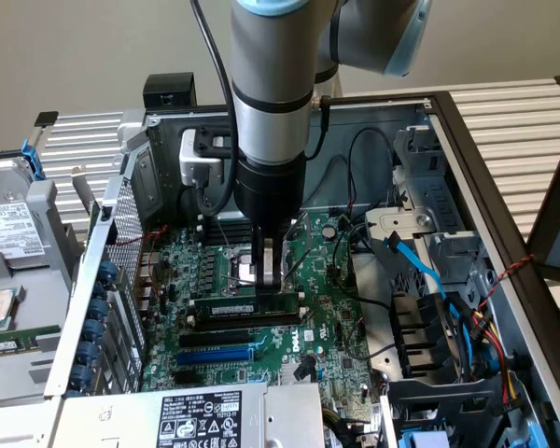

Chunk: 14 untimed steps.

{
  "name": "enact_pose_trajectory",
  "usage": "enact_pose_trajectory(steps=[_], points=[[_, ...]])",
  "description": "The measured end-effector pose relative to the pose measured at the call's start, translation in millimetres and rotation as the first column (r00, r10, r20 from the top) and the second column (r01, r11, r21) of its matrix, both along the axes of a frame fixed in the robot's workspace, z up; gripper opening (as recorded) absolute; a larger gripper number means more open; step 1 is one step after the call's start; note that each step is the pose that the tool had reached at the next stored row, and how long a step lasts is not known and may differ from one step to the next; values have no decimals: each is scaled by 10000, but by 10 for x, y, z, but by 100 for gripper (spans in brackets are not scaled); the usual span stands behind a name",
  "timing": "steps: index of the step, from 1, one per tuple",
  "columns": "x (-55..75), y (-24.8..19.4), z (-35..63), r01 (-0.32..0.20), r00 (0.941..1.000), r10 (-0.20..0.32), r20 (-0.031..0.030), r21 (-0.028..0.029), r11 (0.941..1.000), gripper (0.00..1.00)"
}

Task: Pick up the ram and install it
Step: 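Insert the ram into the slot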

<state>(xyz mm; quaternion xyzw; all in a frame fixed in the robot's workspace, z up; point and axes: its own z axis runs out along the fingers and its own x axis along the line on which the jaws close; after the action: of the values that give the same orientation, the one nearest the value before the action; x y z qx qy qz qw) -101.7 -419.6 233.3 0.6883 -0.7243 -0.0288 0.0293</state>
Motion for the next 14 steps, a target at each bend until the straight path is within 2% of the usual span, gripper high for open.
enact_pose_trajectory(steps=[9, 14], points=[[0, 0, -10, 0, 10000, 0, 1, 1, 10000, 13], [2, -26, -10, 0, 10000, 0, -20, 93, 10000, 13]])
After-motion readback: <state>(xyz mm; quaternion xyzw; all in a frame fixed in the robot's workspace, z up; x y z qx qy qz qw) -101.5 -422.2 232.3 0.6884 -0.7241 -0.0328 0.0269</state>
